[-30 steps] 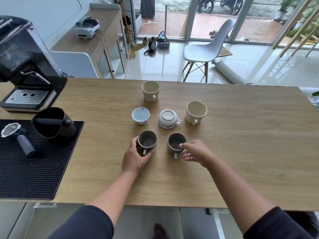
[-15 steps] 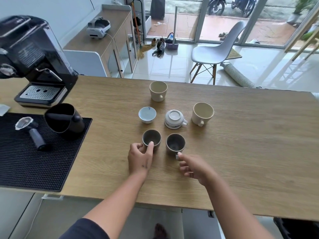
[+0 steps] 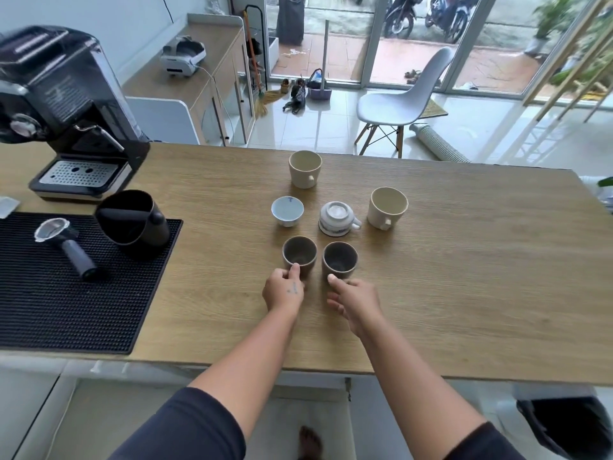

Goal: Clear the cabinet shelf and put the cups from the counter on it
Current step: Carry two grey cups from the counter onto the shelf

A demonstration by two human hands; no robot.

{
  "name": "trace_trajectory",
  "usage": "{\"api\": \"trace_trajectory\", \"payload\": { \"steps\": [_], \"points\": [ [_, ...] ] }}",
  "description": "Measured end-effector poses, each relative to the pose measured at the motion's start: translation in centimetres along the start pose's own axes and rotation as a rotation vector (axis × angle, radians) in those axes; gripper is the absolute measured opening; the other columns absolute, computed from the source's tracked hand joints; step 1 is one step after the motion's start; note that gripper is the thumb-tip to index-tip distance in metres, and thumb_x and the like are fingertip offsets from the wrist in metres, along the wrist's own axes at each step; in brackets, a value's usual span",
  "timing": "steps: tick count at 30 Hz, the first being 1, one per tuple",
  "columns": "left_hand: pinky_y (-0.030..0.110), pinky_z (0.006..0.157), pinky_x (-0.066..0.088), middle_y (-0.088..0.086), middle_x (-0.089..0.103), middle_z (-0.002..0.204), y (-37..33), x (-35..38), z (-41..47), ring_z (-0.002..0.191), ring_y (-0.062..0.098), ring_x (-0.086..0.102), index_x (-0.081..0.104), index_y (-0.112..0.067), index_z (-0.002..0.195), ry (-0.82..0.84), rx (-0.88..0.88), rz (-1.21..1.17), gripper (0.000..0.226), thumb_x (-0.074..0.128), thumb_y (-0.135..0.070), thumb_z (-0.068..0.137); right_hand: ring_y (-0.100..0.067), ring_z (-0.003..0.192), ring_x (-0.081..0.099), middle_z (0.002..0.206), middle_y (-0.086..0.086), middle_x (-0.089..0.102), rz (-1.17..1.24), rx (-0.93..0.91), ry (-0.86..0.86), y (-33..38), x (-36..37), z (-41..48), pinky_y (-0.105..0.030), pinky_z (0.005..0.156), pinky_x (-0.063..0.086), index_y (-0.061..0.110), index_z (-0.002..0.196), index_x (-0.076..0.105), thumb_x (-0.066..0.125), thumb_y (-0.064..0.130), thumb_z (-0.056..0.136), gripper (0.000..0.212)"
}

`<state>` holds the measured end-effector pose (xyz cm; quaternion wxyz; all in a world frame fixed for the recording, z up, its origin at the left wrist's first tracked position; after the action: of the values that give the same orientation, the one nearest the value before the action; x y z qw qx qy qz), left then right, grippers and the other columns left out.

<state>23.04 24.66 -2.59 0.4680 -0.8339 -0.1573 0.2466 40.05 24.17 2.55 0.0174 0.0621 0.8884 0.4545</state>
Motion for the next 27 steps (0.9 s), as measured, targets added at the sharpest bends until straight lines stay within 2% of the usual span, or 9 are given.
{"api": "trace_trajectory", "payload": {
  "steps": [2,5,7,9,12,17,21,24,27],
  "points": [
    [0.045,0.082,0.058,0.007,0.071,0.07,-0.2,-1.3,-0.7,0.076,0.027,0.073,0.056,-0.014,0.064,0.022,-0.011,-0.051,0.051,0.054,-0.065,0.066,-0.023,0.079,0.071,0.079,-0.012,0.071,-0.012,-0.04,-0.027,-0.3,0.4,-0.3,-0.041,0.086,0.058,0.005,0.077,0.067,0.069,0.012,0.088,0.013],
    [0.042,0.083,0.058,-0.001,0.066,0.062,-0.6,-3.7,-3.6,0.072,0.021,0.073,0.054,-0.015,0.066,0.045,-0.001,-0.136,0.033,0.064,-0.036,0.09,-0.023,0.076,0.074,0.07,-0.009,0.073,-0.061,-0.073,-0.087,-0.5,0.3,-0.6,-0.046,0.086,0.058,0.005,0.072,0.069,0.066,0.009,0.087,0.016],
    [0.041,0.083,0.057,-0.001,0.066,0.065,0.0,-6.5,-5.2,0.071,0.018,0.072,0.055,-0.013,0.068,0.063,0.033,-0.14,0.03,0.063,-0.027,0.093,-0.025,0.075,0.074,0.066,-0.009,0.072,-0.029,-0.103,-0.127,-0.8,0.3,-1.9,-0.048,0.086,0.058,0.003,0.066,0.067,0.064,0.005,0.085,0.019],
    [0.039,0.081,0.056,-0.001,0.068,0.069,0.5,-9.3,-6.6,0.073,0.015,0.072,0.057,-0.012,0.07,0.079,0.07,-0.114,0.03,0.062,-0.029,0.094,-0.025,0.074,0.073,0.066,-0.01,0.07,-0.003,-0.134,-0.137,-1.5,0.4,-3.5,-0.049,0.087,0.058,0.002,0.065,0.066,0.063,0.003,0.084,0.019],
    [0.034,0.075,0.055,-0.005,0.07,0.07,2.0,-14.4,-8.9,0.076,0.013,0.072,0.06,-0.014,0.072,0.068,0.151,-0.026,0.029,0.059,-0.034,0.094,-0.024,0.08,0.074,0.068,-0.007,0.073,0.021,-0.173,-0.114,-4.6,1.7,-8.0,-0.043,0.086,0.058,0.002,0.071,0.069,0.065,0.004,0.084,0.014],
    [0.04,0.081,0.057,0.004,0.071,0.076,6.0,-20.9,-11.6,0.08,0.019,0.073,0.059,-0.013,0.072,0.103,0.155,-0.093,0.028,0.061,-0.031,0.094,-0.025,0.085,0.073,0.072,-0.01,0.071,0.067,-0.224,-0.056,-9.9,5.1,-16.4,-0.033,0.081,0.059,-0.001,0.074,0.067,0.063,0.004,0.089,0.017],
    [0.036,0.082,0.058,0.004,0.074,0.08,9.4,-24.9,-13.8,0.077,0.012,0.073,0.063,-0.01,0.079,0.09,0.166,-0.059,0.028,0.062,-0.034,0.093,-0.024,0.082,0.074,0.066,-0.007,0.07,0.041,-0.233,-0.048,-14.2,7.3,-21.0,-0.034,0.08,0.059,0.001,0.066,0.063,0.064,0.007,0.088,0.023],
    [0.029,0.077,0.055,-0.001,0.074,0.08,12.1,-27.2,-15.4,0.077,0.01,0.072,0.065,-0.011,0.081,0.058,0.184,-0.063,0.028,0.061,-0.036,0.093,-0.02,0.08,0.074,0.07,-0.007,0.073,-0.047,-0.259,-0.074,-17.5,8.1,-23.3,-0.036,0.08,0.058,0.007,0.064,0.065,0.064,0.011,0.087,0.024],
    [0.032,0.078,0.056,-0.003,0.073,0.074,16.0,-28.4,-15.9,0.076,0.014,0.072,0.065,-0.016,0.074,0.019,0.147,-0.068,0.026,0.063,-0.035,0.091,-0.019,0.079,0.074,0.071,-0.005,0.074,-0.141,-0.241,-0.097,-21.1,8.5,-24.3,-0.037,0.079,0.055,0.014,0.061,0.066,0.064,0.017,0.084,0.024]
  ]
}}
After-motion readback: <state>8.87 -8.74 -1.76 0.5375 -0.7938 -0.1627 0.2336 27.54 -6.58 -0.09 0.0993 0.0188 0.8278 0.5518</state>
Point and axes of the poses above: each hand's wrist, its own z-axis towards the middle knuckle, its own x-axis out of the palm, y = z × x, the point moved 5 cm from there along z, towards the middle knuckle
